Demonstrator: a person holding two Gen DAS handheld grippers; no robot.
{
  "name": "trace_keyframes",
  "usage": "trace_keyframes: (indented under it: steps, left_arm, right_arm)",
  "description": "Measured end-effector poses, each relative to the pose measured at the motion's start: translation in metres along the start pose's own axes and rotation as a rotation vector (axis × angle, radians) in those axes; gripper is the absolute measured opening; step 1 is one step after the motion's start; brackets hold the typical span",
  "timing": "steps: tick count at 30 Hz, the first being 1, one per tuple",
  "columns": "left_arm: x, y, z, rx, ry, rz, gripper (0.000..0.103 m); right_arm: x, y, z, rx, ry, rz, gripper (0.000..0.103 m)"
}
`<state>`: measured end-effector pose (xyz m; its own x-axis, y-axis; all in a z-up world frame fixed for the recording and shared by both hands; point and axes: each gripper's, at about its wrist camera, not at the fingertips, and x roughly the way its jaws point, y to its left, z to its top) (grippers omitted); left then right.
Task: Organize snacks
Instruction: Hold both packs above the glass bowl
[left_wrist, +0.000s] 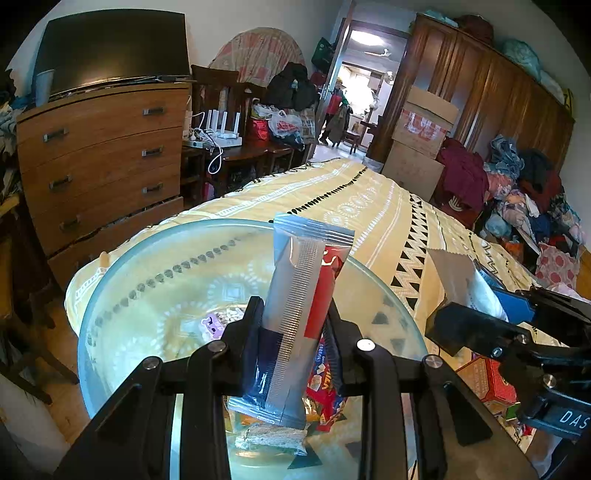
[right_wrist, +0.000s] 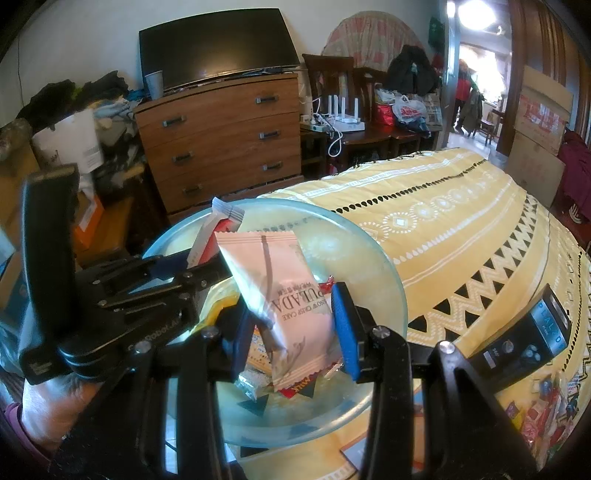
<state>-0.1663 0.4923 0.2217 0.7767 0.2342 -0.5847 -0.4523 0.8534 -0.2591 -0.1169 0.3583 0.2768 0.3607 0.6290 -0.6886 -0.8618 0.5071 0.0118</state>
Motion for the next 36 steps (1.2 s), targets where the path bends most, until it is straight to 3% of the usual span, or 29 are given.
trace_keyframes:
  steps: [36]
  left_arm:
    - [0.0020, -0.0030, -0.0023, -0.006, 0.001, 0.000, 0.032]
  right_arm:
    - [-0.0003, 0.0028, 0.0006, -0.012, -0.002, 0.001, 0.041]
